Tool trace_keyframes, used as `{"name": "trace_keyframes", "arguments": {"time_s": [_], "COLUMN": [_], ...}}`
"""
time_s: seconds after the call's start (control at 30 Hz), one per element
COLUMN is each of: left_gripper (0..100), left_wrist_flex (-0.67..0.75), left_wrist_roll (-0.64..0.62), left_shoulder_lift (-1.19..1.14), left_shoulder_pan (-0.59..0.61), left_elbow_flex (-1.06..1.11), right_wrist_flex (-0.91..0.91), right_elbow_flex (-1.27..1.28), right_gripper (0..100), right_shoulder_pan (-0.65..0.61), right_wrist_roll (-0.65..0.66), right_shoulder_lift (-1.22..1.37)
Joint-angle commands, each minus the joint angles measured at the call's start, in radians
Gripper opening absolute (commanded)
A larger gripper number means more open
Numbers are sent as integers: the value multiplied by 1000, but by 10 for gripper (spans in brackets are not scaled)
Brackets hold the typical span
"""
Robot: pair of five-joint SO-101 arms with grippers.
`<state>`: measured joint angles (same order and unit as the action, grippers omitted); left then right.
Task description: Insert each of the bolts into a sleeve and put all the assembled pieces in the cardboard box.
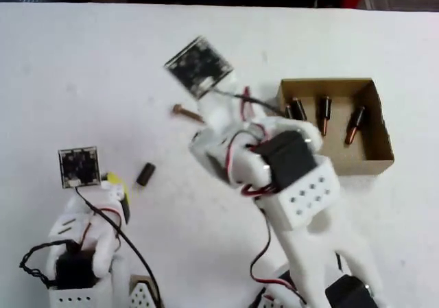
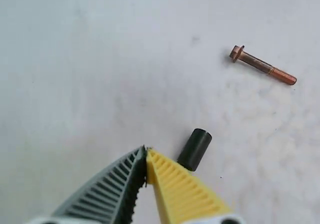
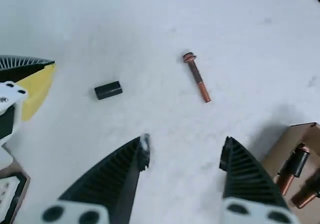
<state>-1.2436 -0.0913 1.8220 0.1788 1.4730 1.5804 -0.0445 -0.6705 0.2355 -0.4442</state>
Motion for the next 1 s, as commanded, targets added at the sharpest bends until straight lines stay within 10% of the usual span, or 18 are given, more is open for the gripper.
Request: {"name": "trace_keyframes", "arguments": {"time_s": [0.0, 0.5, 0.97], "left_gripper": [23, 23, 23], "left_wrist_flex": [-9, -9, -3], "left_wrist_roll": [9, 9, 9], "left_shoulder_lift": [7, 7, 7], "left_shoulder_pan": [12, 139, 283], "left_elbow_flex": [-55, -54, -55], "right_wrist_flex": [-70, -685, -835], "right_elbow_flex": [110, 674, 736], "right_gripper": [212, 212, 212], "right_shoulder_pan": [-41, -87, -113], "right_wrist_roll": [2, 0, -224], "right_shoulder_lift": [-21, -21, -18]}}
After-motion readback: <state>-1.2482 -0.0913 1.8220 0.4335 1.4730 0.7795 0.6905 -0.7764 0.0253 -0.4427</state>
